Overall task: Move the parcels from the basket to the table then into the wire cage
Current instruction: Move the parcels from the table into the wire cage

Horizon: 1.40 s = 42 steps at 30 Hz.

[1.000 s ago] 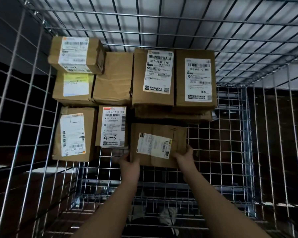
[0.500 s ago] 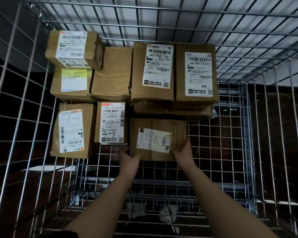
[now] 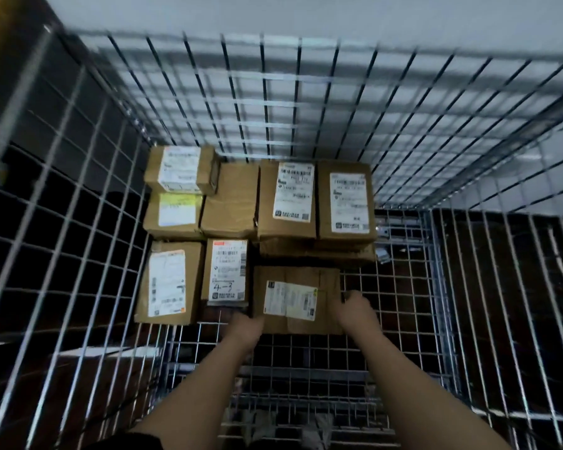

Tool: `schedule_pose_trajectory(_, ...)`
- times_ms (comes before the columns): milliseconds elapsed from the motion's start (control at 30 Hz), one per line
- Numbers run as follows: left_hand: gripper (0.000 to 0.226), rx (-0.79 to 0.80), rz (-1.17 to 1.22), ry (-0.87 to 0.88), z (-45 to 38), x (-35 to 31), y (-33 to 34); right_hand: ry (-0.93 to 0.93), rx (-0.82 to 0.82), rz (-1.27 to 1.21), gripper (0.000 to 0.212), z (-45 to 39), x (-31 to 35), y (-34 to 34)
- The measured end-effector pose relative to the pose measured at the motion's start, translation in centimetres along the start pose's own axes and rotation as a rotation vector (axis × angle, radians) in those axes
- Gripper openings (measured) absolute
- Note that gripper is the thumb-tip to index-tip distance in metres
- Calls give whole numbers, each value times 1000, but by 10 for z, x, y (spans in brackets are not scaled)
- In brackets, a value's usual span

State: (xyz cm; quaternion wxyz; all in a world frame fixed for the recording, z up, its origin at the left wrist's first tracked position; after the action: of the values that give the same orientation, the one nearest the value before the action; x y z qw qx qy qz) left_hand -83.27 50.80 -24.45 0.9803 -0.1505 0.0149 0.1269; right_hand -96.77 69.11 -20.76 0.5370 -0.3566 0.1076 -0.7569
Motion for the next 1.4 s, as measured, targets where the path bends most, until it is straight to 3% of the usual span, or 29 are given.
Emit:
schedule_pose_trajectory(67, 55, 63, -36, 25, 39, -18, -14, -43, -11, -1, 41, 26, 28, -26)
schedule_pose_trajectory(167, 18, 71, -81, 140, 145, -54, -48, -111, -44, -8, 29, 68, 79, -67)
schedule_pose_trajectory(233, 18, 46, -105, 237, 199, -71, -73, -163, -79, -2, 24, 105, 121, -100)
schedule_pose_trajectory(367, 31, -152, -202, 463, 304, -98, -131, -301, -170, 52, 31, 180, 203, -160)
schedule_pose_trajectory(500, 34, -510, -437, 630, 416, -103, -191, -487, -258, 104, 21, 261, 280, -202)
schedule_pose_trajectory(667, 34, -789, -488, 671, 509, -80, -246, -673, -304, 233, 14, 347, 352, -222)
schedule_pose_trajectory(933, 36, -908, -333, 626, 587, -9, -302, -881, -301, 317, 22, 441, 400, -203)
schedule_pose_trajectory(1400, 34, -1019, -148, 566, 604, 99, -419, -994, -274, 407, 32, 530, 469, -120)
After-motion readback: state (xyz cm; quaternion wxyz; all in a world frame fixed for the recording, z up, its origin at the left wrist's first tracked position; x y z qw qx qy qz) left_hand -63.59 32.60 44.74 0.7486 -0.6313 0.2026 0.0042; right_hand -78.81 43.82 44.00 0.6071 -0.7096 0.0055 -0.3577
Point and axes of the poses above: each hand's wrist, its own z-axis away from the middle knuckle, its own y-axis out of the palm, x = y × z, the point moved 5 cm from there along -z, towards the middle knuckle, and after that the axes turned 14 degrees about -y, right-handed, at the moved point
